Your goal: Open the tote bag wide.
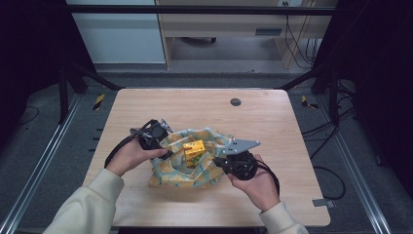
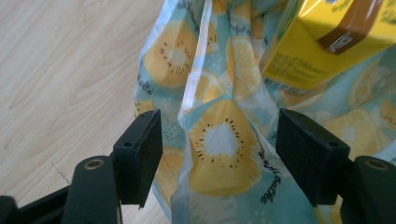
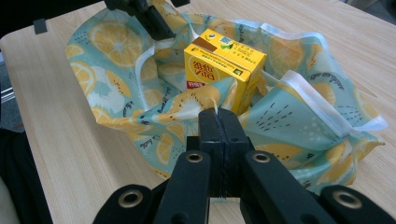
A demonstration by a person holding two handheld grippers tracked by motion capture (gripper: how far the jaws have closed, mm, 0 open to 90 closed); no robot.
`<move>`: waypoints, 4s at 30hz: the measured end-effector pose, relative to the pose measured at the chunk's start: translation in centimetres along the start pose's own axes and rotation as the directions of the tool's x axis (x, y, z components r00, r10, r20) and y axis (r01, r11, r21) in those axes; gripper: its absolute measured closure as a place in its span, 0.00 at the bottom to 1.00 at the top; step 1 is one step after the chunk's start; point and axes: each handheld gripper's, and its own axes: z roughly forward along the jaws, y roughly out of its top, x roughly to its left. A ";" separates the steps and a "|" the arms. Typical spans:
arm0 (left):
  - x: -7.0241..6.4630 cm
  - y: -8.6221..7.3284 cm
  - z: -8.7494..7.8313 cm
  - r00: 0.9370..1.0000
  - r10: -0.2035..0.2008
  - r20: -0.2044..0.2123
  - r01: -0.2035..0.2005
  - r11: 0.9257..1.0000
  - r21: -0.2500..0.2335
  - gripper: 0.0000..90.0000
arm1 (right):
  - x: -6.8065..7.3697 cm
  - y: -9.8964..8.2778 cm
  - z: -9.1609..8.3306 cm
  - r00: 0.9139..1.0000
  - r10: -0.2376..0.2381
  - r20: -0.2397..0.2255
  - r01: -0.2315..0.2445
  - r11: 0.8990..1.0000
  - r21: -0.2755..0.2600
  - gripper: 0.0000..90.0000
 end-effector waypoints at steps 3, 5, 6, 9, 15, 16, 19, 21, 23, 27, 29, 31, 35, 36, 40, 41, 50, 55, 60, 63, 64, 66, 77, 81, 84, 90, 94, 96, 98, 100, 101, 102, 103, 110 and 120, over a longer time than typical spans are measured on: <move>-0.1 0.1 0.7 1.000 0.018 0.011 -0.018 0.999 0.046 0.35 | -0.1 -0.1 0.0 1.000 0.001 -0.001 -0.001 1.000 0.002 1.00; -0.3 0.0 1.2 0.999 0.032 0.019 -0.033 0.997 0.075 0.38 | -0.1 -0.1 0.0 1.000 0.003 0.000 -0.003 1.000 0.001 1.00; -0.4 0.0 1.3 0.999 0.044 0.021 -0.045 0.995 0.086 0.41 | -0.1 -0.2 0.0 1.000 0.004 0.000 -0.004 1.000 0.003 1.00; -0.4 -0.1 1.6 0.999 0.047 0.021 -0.049 0.994 0.095 0.58 | -0.2 -0.2 0.0 1.000 0.003 0.000 -0.003 1.000 0.003 1.00; -0.1 -0.5 1.4 0.999 0.051 0.021 -0.052 0.995 0.081 0.90 | -0.2 -0.3 -0.1 1.000 0.006 0.003 -0.006 1.000 0.001 1.00; 0.0 -0.5 1.3 0.999 0.048 0.021 -0.049 0.996 0.074 0.94 | -0.3 -0.3 -0.1 1.000 0.007 0.004 -0.007 1.000 0.000 1.00; 0.3 -0.5 0.7 0.999 0.038 0.012 -0.038 0.998 0.058 0.98 | -0.3 -0.4 -0.3 1.000 0.007 0.007 -0.007 1.000 -0.001 1.00; 0.5 -0.5 0.3 0.999 0.032 0.002 -0.032 0.999 0.040 0.98 | -0.3 -0.4 -0.3 1.000 0.005 0.015 -0.005 1.000 0.000 1.00; 0.6 -0.5 -0.4 1.000 0.022 -0.011 -0.022 1.000 0.011 0.99 | -0.1 -0.3 -0.4 1.000 -0.006 0.024 0.006 1.000 0.003 1.00; 0.7 -0.4 -1.5 0.999 0.009 -0.031 -0.010 0.999 -0.043 1.00 | 0.2 -0.2 -0.6 0.999 -0.016 0.033 0.016 1.000 -0.003 1.00; 0.6 -0.3 -2.3 0.999 0.002 -0.040 -0.005 0.997 -0.082 1.00 | 0.3 -0.1 -0.6 0.999 -0.018 0.037 0.018 1.000 -0.004 1.00; 0.4 -0.2 -3.1 0.999 -0.004 -0.049 -0.002 0.992 -0.125 1.00 | 0.3 -0.1 -0.9 0.999 -0.022 0.043 0.023 1.000 -0.009 1.00; 0.1 -0.3 -5.0 0.999 -0.029 -0.044 0.018 0.974 -0.226 1.00 | 0.5 -0.1 -1.7 0.997 -0.021 0.070 0.023 0.999 -0.023 1.00; 0.0 -0.5 -5.9 0.998 -0.048 -0.041 0.035 0.961 -0.275 1.00 | 0.5 -0.2 -1.9 0.997 -0.022 0.079 0.024 0.999 -0.027 1.00; -0.3 -0.9 -7.6 0.999 -0.047 -0.028 0.035 0.944 -0.329 1.00 | 0.6 -0.3 -2.5 0.995 -0.024 0.098 0.027 0.999 -0.039 1.00; -0.4 -1.0 -8.0 0.999 -0.044 -0.029 0.031 0.939 -0.342 1.00 | 0.6 -0.4 -2.7 0.994 -0.022 0.103 0.027 0.999 -0.042 1.00; -1.7 -2.4 -10.4 0.999 -0.048 0.007 0.046 0.892 -0.449 1.00 | 1.3 -1.4 -4.3 0.988 -0.023 0.154 0.037 0.996 -0.084 0.99; -2.9 -3.4 -10.6 0.999 -0.031 0.038 0.045 0.878 -0.476 1.00 | 1.9 -2.4 -4.9 0.987 -0.020 0.159 0.035 0.995 -0.089 0.99; -3.9 -4.3 -10.6 0.998 -0.013 0.059 0.040 0.875 -0.483 1.00 | 2.3 -3.7 -5.1 0.988 -0.019 0.154 0.031 0.997 -0.072 0.99; -4.2 -4.8 -10.3 0.998 -0.006 0.070 0.038 0.880 -0.473 1.00 | 2.2 -4.4 -5.0 0.989 -0.014 0.149 0.023 0.998 -0.060 0.99; -4.3 -5.0 -10.2 0.997 -0.005 0.076 0.040 0.881 -0.471 1.00 | 2.1 -4.6 -4.9 0.989 -0.012 0.149 0.021 0.998 -0.056 0.99; -4.4 -5.5 -10.0 0.997 -0.004 0.081 0.042 0.881 -0.471 1.00 | 2.0 -5.1 -4.7 0.990 -0.002 0.143 0.009 0.999 -0.049 0.99; -5.4 -7.9 -8.1 0.993 -0.012 0.117 0.061 0.903 -0.426 1.00 | 2.7 -7.0 -3.0 0.996 0.016 0.087 -0.016 1.000 -0.005 1.00; -5.4 -8.5 -6.2 0.991 -0.023 0.130 0.072 0.921 -0.383 1.00 | 2.7 -7.8 -1.9 0.997 0.029 0.070 -0.032 0.999 0.041 1.00; -5.4 -8.8 -4.7 0.990 -0.021 0.141 0.069 0.935 -0.347 1.00 | 2.5 -8.3 -1.0 0.997 0.040 0.066 -0.045 0.997 0.070 1.00; -5.4 -9.2 -3.2 0.987 -0.033 0.160 0.084 0.941 -0.328 1.00 | 2.0 -8.5 -0.5 0.996 0.054 0.068 -0.059 0.995 0.084 0.93; -5.4 -9.4 -2.8 0.987 -0.030 0.160 0.080 0.946 -0.314 1.00 | 1.8 -7.9 -1.2 0.993 0.072 0.096 -0.078 0.996 0.053 0.71; -5.4 -9.4 -2.8 0.987 -0.021 0.162 0.070 0.950 -0.305 1.00 | 1.7 -7.4 -1.6 0.992 0.075 0.106 -0.079 0.996 0.040 0.67; -5.5 -9.4 -2.6 0.987 -0.017 0.160 0.065 0.951 -0.301 1.00 | 1.5 -6.7 -2.0 0.992 0.066 0.111 -0.069 0.997 0.031 0.65; -5.6 -9.5 -2.5 0.987 -0.016 0.159 0.063 0.954 -0.294 1.00 | 1.3 -6.0 -2.3 0.991 0.062 0.118 -0.065 0.998 0.018 0.64; -5.5 -9.5 -2.5 0.987 -0.014 0.159 0.060 0.955 -0.291 1.00 | 1.2 -5.6 -2.4 0.991 0.056 0.122 -0.059 0.998 0.018 0.64; -5.5 -9.5 -2.4 0.987 -0.014 0.159 0.060 0.955 -0.289 1.00 | 1.0 -5.2 -2.5 0.991 0.053 0.126 -0.055 0.998 0.013 0.64; -5.5 -9.6 -2.4 0.987 -0.014 0.160 0.060 0.955 -0.290 1.00 | 0.9 -4.9 -2.5 0.990 0.053 0.128 -0.054 0.998 0.010 0.65; -5.5 -9.8 -2.2 0.986 -0.017 0.166 0.065 0.955 -0.289 1.00 | -0.1 -2.4 -2.0 0.989 0.026 0.144 -0.027 1.000 0.004 0.67; -5.4 -10.3 -1.9 0.986 -0.005 0.168 0.050 0.962 -0.269 1.00 | -1.6 0.1 -1.0 0.988 0.023 0.155 -0.024 1.000 0.006 0.69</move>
